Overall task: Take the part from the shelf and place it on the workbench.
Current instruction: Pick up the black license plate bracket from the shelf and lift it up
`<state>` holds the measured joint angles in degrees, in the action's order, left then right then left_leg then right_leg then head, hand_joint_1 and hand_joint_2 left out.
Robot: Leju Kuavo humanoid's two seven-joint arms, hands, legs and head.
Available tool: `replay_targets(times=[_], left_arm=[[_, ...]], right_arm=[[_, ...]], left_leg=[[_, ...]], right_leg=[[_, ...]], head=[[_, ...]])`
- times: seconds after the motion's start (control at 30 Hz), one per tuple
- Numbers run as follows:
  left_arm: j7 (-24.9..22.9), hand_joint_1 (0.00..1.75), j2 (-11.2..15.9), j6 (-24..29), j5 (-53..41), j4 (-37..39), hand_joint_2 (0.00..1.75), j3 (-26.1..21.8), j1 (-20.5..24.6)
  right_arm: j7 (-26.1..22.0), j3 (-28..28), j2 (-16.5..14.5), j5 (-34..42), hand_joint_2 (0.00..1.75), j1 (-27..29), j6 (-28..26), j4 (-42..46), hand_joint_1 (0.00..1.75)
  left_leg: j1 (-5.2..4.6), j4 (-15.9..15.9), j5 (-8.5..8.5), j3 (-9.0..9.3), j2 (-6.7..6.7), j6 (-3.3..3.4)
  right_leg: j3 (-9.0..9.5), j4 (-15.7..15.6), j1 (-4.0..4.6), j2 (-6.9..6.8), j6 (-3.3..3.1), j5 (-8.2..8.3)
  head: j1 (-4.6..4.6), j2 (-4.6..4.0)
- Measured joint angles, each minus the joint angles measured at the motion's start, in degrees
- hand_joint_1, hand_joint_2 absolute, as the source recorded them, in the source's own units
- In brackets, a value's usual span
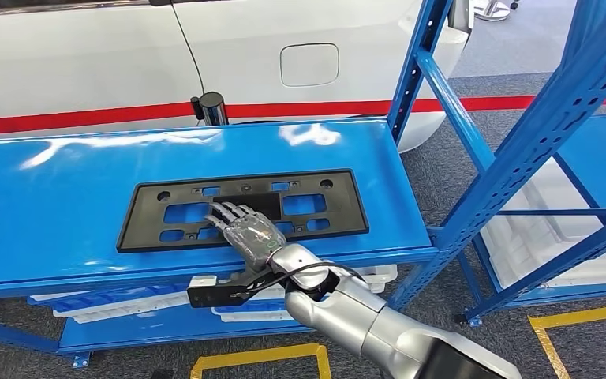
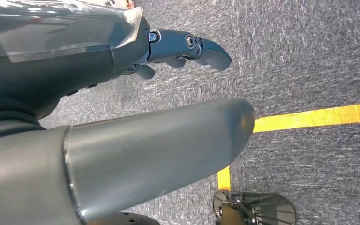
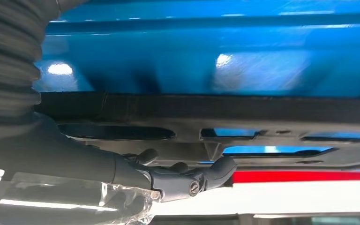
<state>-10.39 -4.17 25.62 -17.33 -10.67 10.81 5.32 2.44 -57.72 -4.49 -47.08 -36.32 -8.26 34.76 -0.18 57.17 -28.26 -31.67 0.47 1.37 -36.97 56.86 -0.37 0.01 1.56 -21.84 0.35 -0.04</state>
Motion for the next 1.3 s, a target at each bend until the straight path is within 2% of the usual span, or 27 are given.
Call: replay_targets(times=[0.2, 0.43, 0.63, 1.07, 1.3], left_arm=[[0.2, 0.0, 0.0, 0.7, -0.3, 0.0, 0.0, -0.3, -0.1], [1.2, 0.0, 0.1, 0.0, -2.1, 0.0, 0.0, -0.5, -0.4], [1.6, 0.0, 0.4, -0.5, -3.0, 0.0, 0.0, -0.6, -0.6], [1.8, 0.0, 0.6, -0.6, -3.4, 0.0, 0.0, -0.6, -0.6], [1.8, 0.0, 0.7, -1.3, -4.9, 0.0, 0.0, -0.5, -0.6]], right_arm=[[1.8, 1.0, -0.9, -3.5, 1.75, 0.2, -5.6, -3.6, 0.0], [2.7, 4.9, -0.5, -6.2, 1.75, 2.5, -8.4, -3.2, 0.0], [2.8, 8.4, 0.7, -7.1, 1.75, 5.0, -8.6, 0.1, 0.0], [3.5, 10.1, 1.7, -8.0, 1.75, 6.7, -8.6, 2.9, 0.0], [4.7, 14.0, 3.8, -10.6, 1.75, 10.5, -6.9, 10.3, 0.0]], left_leg=[[0.0, 0.0, -0.02, 0.01, -0.03, 0.0], [-0.09, 0.0, 0.62, -0.23, -0.86, 0.06], [-0.26, 0.0, 1.11, -0.58, -1.58, 0.25], [-0.55, 0.0, 1.25, -0.72, -1.67, 0.48], [-0.61, 0.0, 1.43, -1.07, -2.02, 0.64]], right_leg=[[0.1, 0.0, 0.0, -0.03, -0.09, -0.05], [0.03, 0.0, 0.0, -0.82, -0.18, 0.09], [-0.07, 0.0, -0.1, -1.47, -0.26, 0.19], [-0.17, -0.1, -0.38, -1.56, -0.09, 0.34], [-0.39, -0.1, -0.43, -1.95, -0.1, 0.46]], head=[[0.0, 0.0], [0.0, 0.0], [0.0, 0.0], [0.0, 0.0], [-0.01, 0.0]])
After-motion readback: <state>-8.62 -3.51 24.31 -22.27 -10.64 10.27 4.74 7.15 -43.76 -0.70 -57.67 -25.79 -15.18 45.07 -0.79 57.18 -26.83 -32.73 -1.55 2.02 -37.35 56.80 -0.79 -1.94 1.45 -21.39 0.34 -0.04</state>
